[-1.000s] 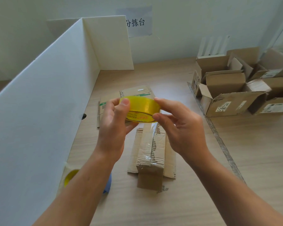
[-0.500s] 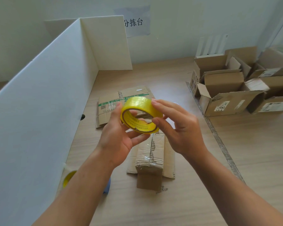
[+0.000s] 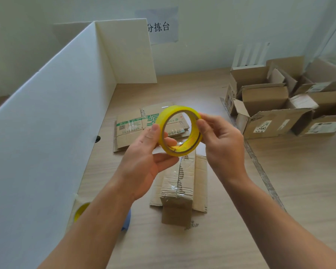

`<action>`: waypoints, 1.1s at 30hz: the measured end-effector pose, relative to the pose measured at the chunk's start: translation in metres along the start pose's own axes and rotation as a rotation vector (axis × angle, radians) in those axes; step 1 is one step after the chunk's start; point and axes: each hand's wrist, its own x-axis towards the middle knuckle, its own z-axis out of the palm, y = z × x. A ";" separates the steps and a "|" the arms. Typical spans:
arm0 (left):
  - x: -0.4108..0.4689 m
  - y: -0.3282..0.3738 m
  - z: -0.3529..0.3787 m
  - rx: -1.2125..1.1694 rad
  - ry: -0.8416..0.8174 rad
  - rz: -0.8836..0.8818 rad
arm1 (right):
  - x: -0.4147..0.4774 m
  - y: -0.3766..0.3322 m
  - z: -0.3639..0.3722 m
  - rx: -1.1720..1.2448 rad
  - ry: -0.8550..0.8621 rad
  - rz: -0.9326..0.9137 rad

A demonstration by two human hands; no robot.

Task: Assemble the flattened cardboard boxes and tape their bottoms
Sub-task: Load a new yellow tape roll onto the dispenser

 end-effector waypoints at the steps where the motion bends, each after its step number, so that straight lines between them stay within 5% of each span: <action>1: -0.001 0.000 0.001 -0.010 -0.025 0.004 | 0.002 -0.001 0.000 0.000 -0.020 0.016; 11: -0.013 0.008 0.002 0.324 -0.176 0.027 | 0.009 0.005 -0.002 -0.069 -0.197 0.279; 17: -0.014 0.013 0.009 0.492 -0.041 0.123 | 0.006 0.004 -0.002 -0.200 -0.238 0.259; 23: -0.013 0.013 0.017 0.394 0.007 0.132 | 0.001 0.000 0.002 -0.214 -0.308 0.299; 33: -0.008 0.005 0.002 -0.128 -0.221 0.182 | 0.003 -0.007 0.005 0.596 -0.257 0.606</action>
